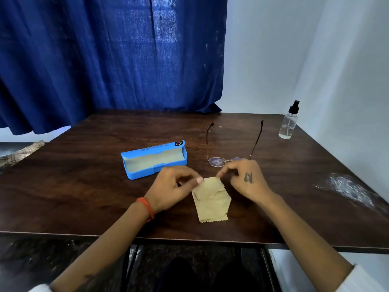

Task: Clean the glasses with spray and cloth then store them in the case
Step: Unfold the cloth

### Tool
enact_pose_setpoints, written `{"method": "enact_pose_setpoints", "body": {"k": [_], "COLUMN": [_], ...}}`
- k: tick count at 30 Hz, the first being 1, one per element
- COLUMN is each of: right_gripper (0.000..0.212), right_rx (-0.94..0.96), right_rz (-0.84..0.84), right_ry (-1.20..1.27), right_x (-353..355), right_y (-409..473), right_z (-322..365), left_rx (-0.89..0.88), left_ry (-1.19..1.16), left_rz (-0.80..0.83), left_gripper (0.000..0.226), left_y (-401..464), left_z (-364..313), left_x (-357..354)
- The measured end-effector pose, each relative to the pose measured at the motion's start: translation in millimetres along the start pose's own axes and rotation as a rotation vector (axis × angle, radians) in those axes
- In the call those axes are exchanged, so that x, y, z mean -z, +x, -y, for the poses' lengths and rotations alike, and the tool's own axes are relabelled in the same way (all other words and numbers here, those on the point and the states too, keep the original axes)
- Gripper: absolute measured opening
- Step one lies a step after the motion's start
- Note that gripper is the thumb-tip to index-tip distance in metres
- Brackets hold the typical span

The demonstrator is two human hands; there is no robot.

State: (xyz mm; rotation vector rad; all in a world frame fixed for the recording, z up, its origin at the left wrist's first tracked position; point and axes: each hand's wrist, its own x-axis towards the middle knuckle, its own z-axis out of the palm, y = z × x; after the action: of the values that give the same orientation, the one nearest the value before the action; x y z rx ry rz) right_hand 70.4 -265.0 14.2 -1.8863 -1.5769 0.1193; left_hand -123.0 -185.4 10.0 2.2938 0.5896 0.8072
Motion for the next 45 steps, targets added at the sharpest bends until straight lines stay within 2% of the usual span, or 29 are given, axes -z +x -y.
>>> {"method": "enact_pose_setpoints", "body": {"k": [2,3,6,8,11,13,15,17,20,24,27,30,32,34,37,41,45], "right_gripper": [0.029,0.025,0.038,0.032,0.015,0.013,0.017,0.023,0.029,0.028,0.02,0.046,0.05,0.035,0.02,0.023,0.027], "right_rx": [0.004,0.01,0.007,-0.001,0.042,0.125,0.259,0.37,0.433,0.343,0.124,-0.016,-0.012,0.002,0.03,0.132,0.283], "right_rz": [-0.035,0.024,0.296,0.365,0.282,0.082,-0.084,-0.095,-0.002,0.007,-0.039,0.215,0.311,0.277,0.123,-0.132,-0.285], "right_ry": [0.011,0.011,-0.021,-0.005,-0.015,-0.04,-0.059,-0.083,-0.116,-0.008,0.151,0.043,0.017,0.039,0.075,-0.013,-0.096], "right_x": [1,1,-3,-4,-3,-3,-3,-3,-2,1,2,0,-3,-3,0,6,10], "right_y": [3,4,11,14,17,14,7,-3,-17,-21,-13,-8,-7,-8,-7,-3,-7], "right_z": [2,3,8,11,14,12,10,6,-1,-4,-2,2,6,8,8,-6,-20], "left_rx": [0.068,0.091,0.157,0.209,0.174,0.05,-0.122,-0.255,-0.31,-0.223,-0.076,0.075,0.076,0.048,0.001,-0.098,-0.165], "left_ry": [0.082,0.175,0.36,0.304,0.229,0.257,0.284,0.328,0.32,0.136,0.245,0.401,0.37,0.266,0.171,0.192,0.242], "left_rz": [-0.119,-0.126,0.066,0.131,0.041,-0.108,-0.176,-0.135,-0.037,-0.06,-0.128,0.054,0.113,0.09,-0.018,-0.16,-0.167], "left_gripper": [0.014,0.015,0.039,0.037,0.015,0.013,0.019,0.026,0.025,0.014,0.028,0.046,0.041,0.035,0.028,0.026,0.027], "left_y": [5,9,17,21,25,24,19,9,-5,-10,-3,2,3,5,11,26,33], "left_z": [2,4,9,9,5,6,9,14,17,10,10,13,14,11,2,-8,-6], "left_x": [-1,-2,-7,-8,-9,-10,-11,-13,-12,-8,-7,-9,-11,-13,-19,-35,-52]}}
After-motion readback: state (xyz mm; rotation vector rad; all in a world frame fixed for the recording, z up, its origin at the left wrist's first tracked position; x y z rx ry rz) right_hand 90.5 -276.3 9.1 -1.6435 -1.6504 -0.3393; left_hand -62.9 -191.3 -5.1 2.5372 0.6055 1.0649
